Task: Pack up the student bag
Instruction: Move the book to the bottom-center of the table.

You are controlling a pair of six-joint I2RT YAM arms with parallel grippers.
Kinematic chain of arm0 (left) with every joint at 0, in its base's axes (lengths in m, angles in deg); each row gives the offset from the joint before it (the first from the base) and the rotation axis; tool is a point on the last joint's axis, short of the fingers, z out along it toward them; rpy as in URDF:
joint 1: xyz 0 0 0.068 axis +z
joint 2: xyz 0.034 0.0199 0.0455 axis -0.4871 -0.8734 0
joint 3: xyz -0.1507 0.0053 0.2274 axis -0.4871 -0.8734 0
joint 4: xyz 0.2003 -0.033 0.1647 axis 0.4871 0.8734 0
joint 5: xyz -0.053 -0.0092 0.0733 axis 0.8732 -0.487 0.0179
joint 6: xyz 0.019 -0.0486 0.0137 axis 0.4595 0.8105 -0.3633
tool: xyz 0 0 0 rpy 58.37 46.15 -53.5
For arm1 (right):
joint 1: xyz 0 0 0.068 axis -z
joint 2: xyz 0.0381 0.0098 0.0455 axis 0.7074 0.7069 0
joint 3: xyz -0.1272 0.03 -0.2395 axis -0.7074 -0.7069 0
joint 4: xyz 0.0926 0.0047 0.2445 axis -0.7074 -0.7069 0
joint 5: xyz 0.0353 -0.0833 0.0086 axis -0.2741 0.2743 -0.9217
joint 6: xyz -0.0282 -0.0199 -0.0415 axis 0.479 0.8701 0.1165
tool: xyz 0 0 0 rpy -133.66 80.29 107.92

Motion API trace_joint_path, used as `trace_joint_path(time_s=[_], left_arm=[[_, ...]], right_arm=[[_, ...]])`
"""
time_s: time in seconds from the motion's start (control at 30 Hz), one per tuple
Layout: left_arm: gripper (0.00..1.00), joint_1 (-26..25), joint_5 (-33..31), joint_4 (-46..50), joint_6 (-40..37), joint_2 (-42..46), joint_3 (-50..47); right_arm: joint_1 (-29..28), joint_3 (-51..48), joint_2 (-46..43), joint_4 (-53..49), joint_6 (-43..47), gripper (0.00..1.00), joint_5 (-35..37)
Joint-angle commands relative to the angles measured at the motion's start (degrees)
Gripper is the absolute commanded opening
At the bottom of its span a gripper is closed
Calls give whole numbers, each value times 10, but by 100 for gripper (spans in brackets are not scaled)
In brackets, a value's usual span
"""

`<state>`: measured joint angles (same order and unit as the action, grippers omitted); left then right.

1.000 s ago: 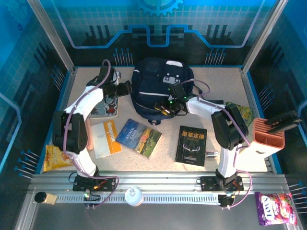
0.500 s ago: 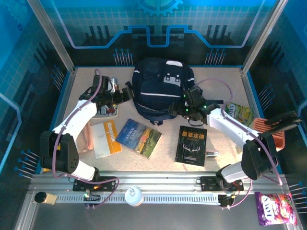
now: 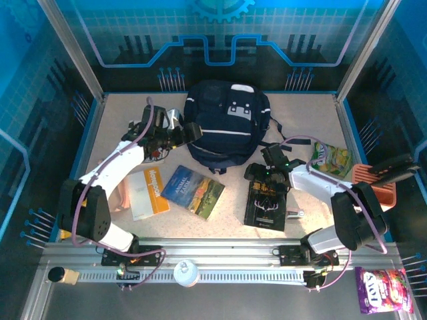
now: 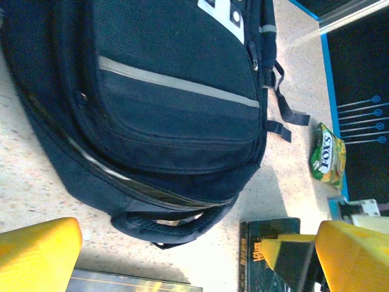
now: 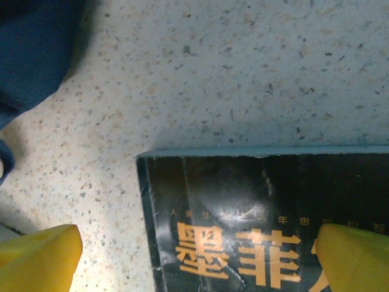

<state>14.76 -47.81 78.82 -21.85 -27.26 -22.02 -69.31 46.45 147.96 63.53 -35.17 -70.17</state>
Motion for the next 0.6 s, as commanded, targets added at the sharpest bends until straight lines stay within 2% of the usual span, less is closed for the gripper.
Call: trace_joint_path(time_s=[0.0,0.17,0.3,0.43,0.57], left_arm=[[99,-27,21,-23,38,-17,19],[99,-80,-15,-37,79,-33,23],[99,-130,-47,-48,106,-46,27],[99,-189,-69,-56,118,-69,43],[97,-239,-79,-23,116,-116,87]], right_arm=[[24,-10,30,47,-14,100,-2],[68,15,86,110,23,99,-34],[90,67,114,92,58,98,-55],[120,96,84,83,60,94,-108],[132,87,23,31,77,94,-82]])
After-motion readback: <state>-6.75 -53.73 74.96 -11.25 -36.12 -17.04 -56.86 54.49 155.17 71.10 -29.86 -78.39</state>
